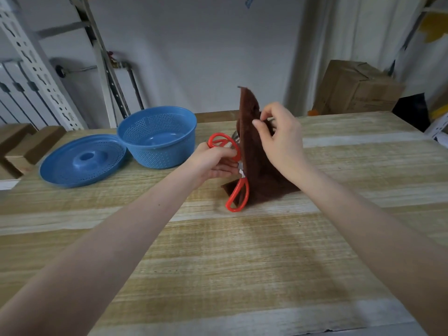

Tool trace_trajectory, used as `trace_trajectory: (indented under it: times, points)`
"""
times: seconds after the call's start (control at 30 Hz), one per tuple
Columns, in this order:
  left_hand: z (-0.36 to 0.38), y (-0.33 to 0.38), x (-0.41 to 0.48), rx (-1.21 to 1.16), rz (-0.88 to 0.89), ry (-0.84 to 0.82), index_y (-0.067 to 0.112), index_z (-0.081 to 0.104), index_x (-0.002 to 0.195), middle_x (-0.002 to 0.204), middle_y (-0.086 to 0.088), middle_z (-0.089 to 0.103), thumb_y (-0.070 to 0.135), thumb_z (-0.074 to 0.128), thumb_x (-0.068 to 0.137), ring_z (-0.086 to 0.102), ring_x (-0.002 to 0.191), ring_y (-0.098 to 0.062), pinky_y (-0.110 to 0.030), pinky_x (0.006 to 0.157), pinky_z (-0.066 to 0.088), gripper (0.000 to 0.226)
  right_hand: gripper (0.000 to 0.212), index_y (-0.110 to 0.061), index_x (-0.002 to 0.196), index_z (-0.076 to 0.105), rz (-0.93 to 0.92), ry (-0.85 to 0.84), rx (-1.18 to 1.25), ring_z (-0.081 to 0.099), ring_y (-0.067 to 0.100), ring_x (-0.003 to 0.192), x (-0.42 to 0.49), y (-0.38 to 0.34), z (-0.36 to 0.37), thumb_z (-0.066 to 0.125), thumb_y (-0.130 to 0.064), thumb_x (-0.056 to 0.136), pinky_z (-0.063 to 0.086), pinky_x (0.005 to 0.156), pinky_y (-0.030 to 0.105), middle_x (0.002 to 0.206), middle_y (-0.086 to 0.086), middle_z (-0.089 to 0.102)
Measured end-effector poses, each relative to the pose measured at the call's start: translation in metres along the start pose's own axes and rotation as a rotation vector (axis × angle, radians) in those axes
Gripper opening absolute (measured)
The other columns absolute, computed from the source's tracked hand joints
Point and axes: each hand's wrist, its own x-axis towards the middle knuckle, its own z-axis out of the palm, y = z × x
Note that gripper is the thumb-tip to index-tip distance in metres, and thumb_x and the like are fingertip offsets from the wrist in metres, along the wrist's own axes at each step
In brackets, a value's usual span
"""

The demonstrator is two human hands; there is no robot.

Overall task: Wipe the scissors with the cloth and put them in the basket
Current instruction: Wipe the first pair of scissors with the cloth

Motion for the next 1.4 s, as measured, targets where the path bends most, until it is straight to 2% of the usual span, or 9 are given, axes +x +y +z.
trace_trajectory:
  times: [0.1,0.17,0.3,0.63,0.77,0.9,1.03,1.23,1.4]
  points:
    - [0.0,-0.004,-0.001,-0.011,-0.022,-0.007,0.001,0.068,0.091,0.075,-0.013,0.07,0.01,0.065,0.088,0.07,0.07,-0.023,-0.032,0.073,0.059,0.009,0.014,-0.006,0.101,0.069,-0.061,-0.373,-0.146,0.056,0.031,0.115,0.0,0.013,0.008,0.065,-0.015,0.09,0.037,0.099,0.027,0.121,0.013,0.062]
    - [-0.004,-0.008,0.0,-0.011,-0.027,-0.005,0.004,0.068,0.086,0.073,-0.011,0.069,0.011,0.066,0.088,0.07,0.069,-0.023,-0.032,0.07,0.059,0.008,0.023,-0.012,0.113,0.07,-0.105,-0.567,-0.238,0.034,0.031,0.14,-0.005,0.018,0.004,0.061,-0.022,0.094,0.027,0.115,0.04,0.149,0.011,0.043]
    - [-0.012,-0.01,0.001,-0.046,-0.038,-0.006,0.002,0.068,0.088,0.073,-0.012,0.07,0.01,0.065,0.088,0.07,0.067,-0.021,-0.029,0.065,0.059,0.008,0.026,-0.021,0.109,0.07,-0.339,-0.633,-0.376,0.046,0.019,0.127,-0.007,0.017,-0.011,0.059,-0.038,0.093,0.021,0.117,0.048,0.122,-0.006,0.061]
    - [-0.014,-0.007,0.003,-0.038,-0.041,-0.024,0.002,0.069,0.091,0.077,-0.013,0.071,0.012,0.066,0.088,0.07,0.067,-0.02,-0.028,0.068,0.06,0.01,0.028,-0.023,0.122,0.063,-0.126,-0.922,-0.269,0.041,0.011,0.128,-0.009,0.021,-0.024,0.049,-0.03,0.099,0.005,0.118,0.05,0.123,-0.013,0.059]
    - [-0.005,-0.01,0.004,0.023,-0.023,-0.039,0.006,0.069,0.097,0.085,-0.011,0.072,0.024,0.065,0.092,0.068,0.069,-0.018,-0.027,0.067,0.057,0.019,0.016,-0.02,0.105,0.07,-0.157,-0.826,-0.176,0.052,0.014,0.112,-0.013,0.019,-0.017,0.065,-0.027,0.091,0.023,0.114,0.045,0.1,-0.014,0.06]
    - [0.006,-0.016,0.005,0.223,0.164,0.056,0.007,0.071,0.081,0.07,-0.008,0.068,0.033,0.06,0.095,0.062,0.061,-0.015,-0.027,0.063,0.051,0.032,0.015,-0.025,0.1,0.073,-0.076,-0.768,-0.085,0.05,0.001,0.098,-0.014,0.01,-0.007,0.065,-0.033,0.09,0.013,0.115,0.036,0.093,-0.022,0.061]
    - [0.011,-0.025,0.005,0.401,0.394,0.204,-0.002,0.067,0.083,0.07,-0.018,0.065,0.036,0.057,0.096,0.058,0.058,-0.021,-0.042,0.062,0.052,0.041,0.023,-0.02,0.092,0.075,-0.017,-0.825,-0.087,0.064,0.015,0.082,-0.012,0.005,-0.003,0.064,-0.04,0.089,0.048,0.088,0.04,0.085,-0.007,0.071]
    - [0.017,-0.021,0.002,0.388,0.468,0.296,0.004,0.07,0.086,0.076,-0.017,0.067,0.033,0.054,0.097,0.054,0.063,-0.017,-0.037,0.063,0.047,0.035,0.018,-0.025,0.097,0.075,0.095,-0.743,-0.044,0.065,0.016,0.089,-0.011,0.002,0.002,0.066,-0.038,0.089,0.049,0.083,0.035,0.094,-0.008,0.073]
    - [0.014,-0.02,0.001,0.399,0.456,0.318,0.013,0.061,0.068,0.069,-0.017,0.066,0.033,0.053,0.098,0.063,0.068,-0.037,-0.047,0.066,0.053,0.036,0.035,-0.03,0.058,0.06,0.223,-0.612,0.027,0.056,0.02,0.062,-0.019,0.0,0.009,0.062,-0.037,0.092,0.035,0.062,0.03,0.064,0.003,0.064]
